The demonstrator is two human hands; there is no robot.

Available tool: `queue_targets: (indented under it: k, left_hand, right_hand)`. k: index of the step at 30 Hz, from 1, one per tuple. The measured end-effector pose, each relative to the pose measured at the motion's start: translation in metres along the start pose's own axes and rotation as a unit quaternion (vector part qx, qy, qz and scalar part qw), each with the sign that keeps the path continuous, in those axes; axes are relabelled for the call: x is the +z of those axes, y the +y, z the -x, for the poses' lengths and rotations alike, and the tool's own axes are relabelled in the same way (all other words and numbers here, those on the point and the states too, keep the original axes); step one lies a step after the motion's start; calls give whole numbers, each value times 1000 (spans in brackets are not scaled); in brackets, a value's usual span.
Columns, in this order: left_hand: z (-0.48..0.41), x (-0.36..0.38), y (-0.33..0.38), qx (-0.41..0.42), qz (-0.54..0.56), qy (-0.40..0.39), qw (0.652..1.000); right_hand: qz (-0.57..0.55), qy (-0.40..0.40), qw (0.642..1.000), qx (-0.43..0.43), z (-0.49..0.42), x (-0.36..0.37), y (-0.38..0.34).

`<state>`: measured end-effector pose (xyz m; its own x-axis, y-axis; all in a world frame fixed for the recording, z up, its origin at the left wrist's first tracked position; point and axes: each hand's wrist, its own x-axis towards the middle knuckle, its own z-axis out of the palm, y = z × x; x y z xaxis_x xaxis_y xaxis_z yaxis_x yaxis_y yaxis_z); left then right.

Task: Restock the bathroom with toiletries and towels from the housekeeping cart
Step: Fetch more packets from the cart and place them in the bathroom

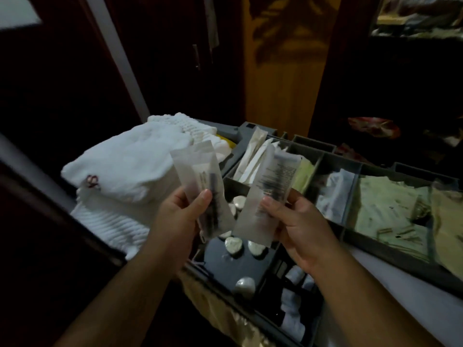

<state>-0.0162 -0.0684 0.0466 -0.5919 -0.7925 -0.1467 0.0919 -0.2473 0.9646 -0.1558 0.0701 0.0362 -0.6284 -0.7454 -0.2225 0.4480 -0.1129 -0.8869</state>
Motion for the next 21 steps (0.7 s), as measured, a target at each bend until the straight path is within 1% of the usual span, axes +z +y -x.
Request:
queue_targets:
  k: [3, 7, 10, 13, 15, 21]
  left_hand:
    - [27, -39, 1, 35, -12, 35, 999]
    - [69, -92, -4, 54, -44, 71, 995]
    - [109, -126, -3, 37, -53, 70, 995]
    - [152, -159, -1, 65, -99, 55, 992]
    - [179, -183, 5, 83, -116, 36, 989]
    - [244, -260, 23, 101, -69, 33, 992]
  right_hand:
    - [14, -56, 998, 12, 13, 31, 17]
    - [27, -115, 992, 34, 34, 74, 42]
    - [26, -144, 988, 46, 57, 104, 62]
    - [101, -166, 981, 14, 87, 127, 82]
    - [129, -184, 974, 9, 107, 140, 93]
    - [129, -246, 960, 39, 157, 203, 128]
